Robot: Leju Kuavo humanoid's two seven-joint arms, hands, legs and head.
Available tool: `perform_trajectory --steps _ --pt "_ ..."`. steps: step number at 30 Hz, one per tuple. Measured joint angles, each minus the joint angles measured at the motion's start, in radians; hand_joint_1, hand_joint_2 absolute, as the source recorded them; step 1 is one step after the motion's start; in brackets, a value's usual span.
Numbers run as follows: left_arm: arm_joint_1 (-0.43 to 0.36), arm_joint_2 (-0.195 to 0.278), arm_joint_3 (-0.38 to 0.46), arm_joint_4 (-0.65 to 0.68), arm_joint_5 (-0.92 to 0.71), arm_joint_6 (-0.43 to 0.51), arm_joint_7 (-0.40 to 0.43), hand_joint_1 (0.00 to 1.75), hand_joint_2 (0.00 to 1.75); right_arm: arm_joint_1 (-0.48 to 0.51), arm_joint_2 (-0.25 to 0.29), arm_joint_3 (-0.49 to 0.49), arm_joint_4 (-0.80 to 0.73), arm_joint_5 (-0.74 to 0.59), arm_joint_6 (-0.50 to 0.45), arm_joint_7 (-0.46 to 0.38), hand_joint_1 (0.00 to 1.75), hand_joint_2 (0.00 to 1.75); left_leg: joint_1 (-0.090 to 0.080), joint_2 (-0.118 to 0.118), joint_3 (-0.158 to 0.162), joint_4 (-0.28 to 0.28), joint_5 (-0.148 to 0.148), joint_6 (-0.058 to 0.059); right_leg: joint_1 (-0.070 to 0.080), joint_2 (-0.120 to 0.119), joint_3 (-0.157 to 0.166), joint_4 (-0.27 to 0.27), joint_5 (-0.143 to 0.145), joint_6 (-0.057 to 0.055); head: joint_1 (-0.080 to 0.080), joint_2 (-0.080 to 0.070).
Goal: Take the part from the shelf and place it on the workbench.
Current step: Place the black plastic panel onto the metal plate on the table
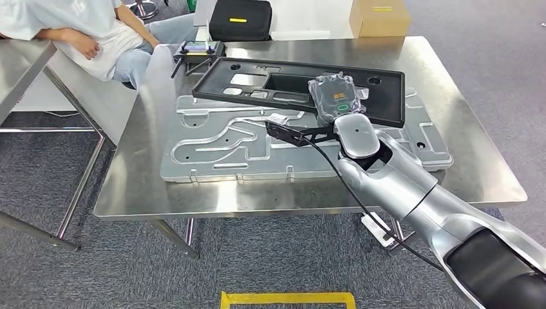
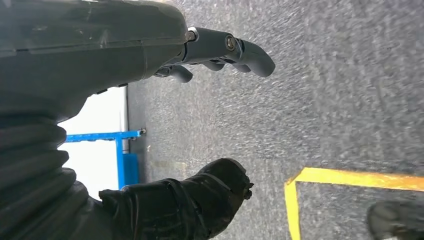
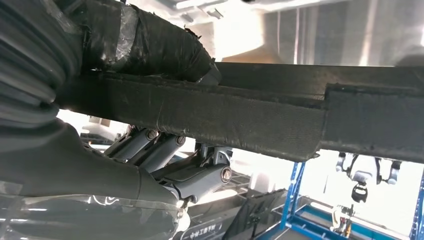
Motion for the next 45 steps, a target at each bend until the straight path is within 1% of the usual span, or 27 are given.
perform_trajectory --steps 1,2,5,7,8,10,11,12,13,15,17,19,22,24,26,27,28,30,32,35,37,39,41,42,43,44,45 --pt "0.000 0.000 0.000 0.000 0.000 0.001 0.000 0.00 1.75 -0.001 0.000 0.000 0.000 0.000 0.000 0.000 1.75 1.75 -0.001 0.000 0.023 -0.054 0.019 0.003 0.001 0.000 0.002 0.002 -0.006 0.005 0.000 0.000" --pt "-0.001 0.000 0.000 0.000 0.000 0.002 0.000 0.00 1.75 -0.002 0.000 0.000 0.001 0.000 0.000 0.000 1.75 1.75 -0.003 -0.001 0.037 -0.086 0.025 0.007 0.002 0.001 0.003 0.003 -0.009 0.011 0.000 0.000" --pt "-0.002 0.000 0.000 0.000 -0.001 0.004 -0.001 0.00 1.75 -0.001 0.000 0.000 0.002 -0.001 -0.001 -0.004 1.75 1.75 -0.008 -0.001 0.048 -0.101 0.015 0.027 0.001 0.001 0.004 0.002 -0.017 0.028 -0.001 0.000" --pt "-0.002 0.000 0.000 0.000 -0.002 0.005 -0.001 0.00 1.75 0.000 0.000 0.000 0.003 -0.001 -0.002 -0.006 1.75 1.75 -0.006 0.000 0.060 -0.108 0.011 0.042 0.000 -0.002 -0.011 0.040 -0.039 0.035 0.000 0.000" --pt "-0.002 -0.001 0.000 0.000 -0.002 0.006 -0.001 0.00 1.75 0.001 0.000 0.000 0.003 -0.001 -0.002 -0.006 1.75 1.75 -0.006 0.001 0.066 -0.110 0.008 0.049 0.000 -0.003 -0.035 0.089 -0.059 0.036 0.000 0.000" --pt "-0.002 -0.001 0.000 0.000 -0.002 0.007 -0.001 0.00 1.75 0.006 0.000 0.000 0.005 -0.002 -0.003 -0.007 1.75 1.75 -0.009 0.001 0.076 -0.109 -0.001 0.059 0.001 -0.004 -0.112 0.226 -0.103 0.036 0.000 0.000" --pt "-0.002 -0.001 0.000 0.000 -0.002 0.007 -0.001 0.00 1.75 0.011 0.000 0.000 0.006 -0.002 -0.004 -0.008 1.75 1.75 -0.010 0.000 0.081 -0.109 -0.006 0.061 0.001 -0.005 -0.147 0.276 -0.109 0.036 0.000 0.000" --pt "-0.002 0.000 0.000 0.000 -0.002 0.007 -0.001 0.00 1.75 0.016 0.000 0.000 0.007 -0.002 -0.004 -0.008 1.75 1.75 -0.010 -0.001 0.087 -0.108 -0.011 0.063 0.001 -0.005 -0.168 0.294 -0.097 0.035 0.000 0.000" --pt "-0.002 0.000 0.000 0.000 -0.002 0.007 -0.001 0.00 1.75 0.019 0.000 0.000 0.009 -0.003 -0.004 -0.009 1.75 1.75 -0.011 -0.003 0.094 -0.106 -0.017 0.062 0.001 -0.005 -0.169 0.272 -0.068 0.034 0.001 0.000" --pt "-0.001 0.000 0.000 0.000 -0.002 0.007 -0.001 0.00 1.75 0.021 0.000 0.000 0.011 -0.003 -0.005 -0.009 1.75 1.75 -0.011 -0.006 0.108 -0.102 -0.032 0.058 0.002 -0.006 -0.127 0.147 0.013 0.026 0.001 0.000" --pt "-0.001 -0.001 0.000 0.000 0.000 0.007 -0.003 0.00 1.75 0.020 0.001 0.000 0.011 -0.006 -0.008 -0.010 1.75 1.75 -0.014 -0.008 0.113 -0.096 -0.044 0.050 0.006 -0.006 -0.082 0.041 0.052 0.020 0.000 0.000" --pt "-0.001 -0.001 0.000 0.000 0.002 0.007 -0.009 0.00 1.75 0.023 0.001 0.000 0.011 -0.011 -0.013 -0.011 1.75 1.75 -0.016 -0.009 0.112 -0.096 -0.049 0.040 0.010 -0.005 -0.070 0.017 0.049 0.015 -0.003 0.000" --pt "-0.001 -0.002 0.000 0.000 0.004 0.007 -0.019 0.00 1.75 0.027 0.001 0.000 0.013 -0.017 -0.018 -0.011 1.75 1.75 -0.015 -0.005 0.104 -0.076 -0.068 0.026 0.005 -0.004 -0.061 0.005 0.048 0.002 -0.005 0.000" --pt "-0.001 -0.002 0.000 0.000 0.004 0.012 -0.028 0.00 1.75 0.029 0.001 0.000 0.015 -0.020 -0.028 -0.011 1.75 1.75 -0.012 -0.002 0.056 0.022 -0.114 0.017 0.002 -0.004 -0.054 -0.001 0.047 -0.006 -0.008 0.000" --pt "-0.001 -0.002 0.000 0.000 0.004 0.018 -0.035 0.00 1.75 0.037 0.001 0.000 0.017 -0.023 -0.039 -0.012 1.75 1.75 -0.009 -0.001 -0.017 0.146 -0.151 0.010 0.002 -0.003 -0.050 0.000 0.042 -0.010 -0.009 0.000" --pt "-0.001 -0.001 0.000 0.000 0.004 0.019 -0.037 0.00 1.75 0.043 0.001 0.000 0.019 -0.025 -0.042 -0.013 1.75 1.75 -0.008 -0.001 -0.039 0.173 -0.146 0.007 0.002 -0.002 -0.048 0.001 0.040 -0.011 -0.009 0.000" --pt "-0.001 -0.001 0.000 0.000 0.004 0.020 -0.038 0.00 1.75 0.049 0.001 0.000 0.021 -0.027 -0.044 -0.014 1.75 1.75 -0.006 -0.001 -0.043 0.161 -0.122 0.005 0.001 -0.002 -0.045 0.002 0.036 -0.010 -0.009 0.000" --pt "0.000 -0.001 0.000 0.000 0.004 0.022 -0.041 0.00 1.75 0.057 0.001 0.000 0.024 -0.032 -0.051 -0.016 1.75 1.75 -0.002 0.000 -0.002 0.042 -0.044 0.004 -0.001 -0.001 -0.039 0.008 0.028 -0.005 -0.009 0.000" --pt "-0.001 -0.001 0.001 0.000 0.007 0.022 -0.047 0.00 1.75 0.060 0.001 -0.001 0.028 -0.039 -0.065 -0.018 1.75 1.75 -0.004 -0.001 0.045 -0.065 -0.003 0.009 0.002 0.001 -0.038 0.013 0.022 0.003 -0.010 0.000" --pt "-0.002 -0.001 0.002 0.000 0.016 0.020 -0.064 0.00 1.75 0.070 0.001 -0.003 0.034 -0.056 -0.092 -0.026 1.75 1.75 -0.009 -0.002 0.058 -0.092 -0.002 0.028 0.004 0.002 -0.038 0.010 0.022 0.018 -0.010 0.000" --pt "-0.002 -0.002 0.003 0.000 0.019 0.019 -0.073 0.00 1.75 0.083 0.001 -0.006 0.040 -0.067 -0.110 -0.031 1.75 1.75 -0.007 0.000 0.064 -0.100 0.002 0.041 0.002 0.000 -0.044 0.027 0.008 0.028 -0.009 0.000" --pt "-0.002 -0.002 0.003 0.000 0.018 0.019 -0.076 0.00 1.75 0.091 0.000 -0.011 0.046 -0.074 -0.127 -0.034 1.75 1.75 -0.006 0.001 0.068 -0.105 0.004 0.052 0.001 -0.003 -0.085 0.117 -0.042 0.032 -0.008 0.000" --pt "-0.002 -0.002 0.003 0.000 0.017 0.019 -0.077 0.00 1.75 0.101 0.000 -0.015 0.053 -0.078 -0.138 -0.038 1.75 1.75 -0.009 0.002 0.069 -0.104 0.003 0.058 0.001 -0.003 -0.149 0.248 -0.096 0.033 -0.006 0.000" --pt "-0.002 -0.002 0.003 0.000 0.016 0.019 -0.077 0.00 1.75 0.108 -0.001 -0.015 0.057 -0.079 -0.140 -0.040 1.75 1.75 -0.010 0.001 0.069 -0.103 0.002 0.059 0.001 -0.003 -0.169 0.286 -0.102 0.033 -0.006 0.000" --pt "-0.001 -0.002 0.003 0.000 0.016 0.019 -0.077 0.00 1.75 0.115 -0.001 -0.015 0.061 -0.080 -0.141 -0.041 1.75 1.75 -0.010 0.000 0.070 -0.102 0.000 0.060 0.001 -0.003 -0.173 0.288 -0.091 0.032 -0.006 0.000" --pt "-0.001 -0.002 0.003 0.000 0.015 0.020 -0.075 0.00 1.75 0.121 -0.001 -0.016 0.066 -0.080 -0.142 -0.041 1.75 1.75 -0.010 -0.001 0.070 -0.099 -0.002 0.060 0.001 -0.003 -0.157 0.251 -0.063 0.029 -0.006 0.000" --pt "-0.001 -0.002 0.003 0.000 0.013 0.020 -0.074 0.00 1.75 0.125 -0.001 -0.016 0.070 -0.080 -0.143 -0.041 1.31 1.31 -0.010 -0.002 0.070 -0.096 -0.005 0.059 0.002 -0.004 -0.127 0.185 -0.028 0.026 -0.006 0.000"
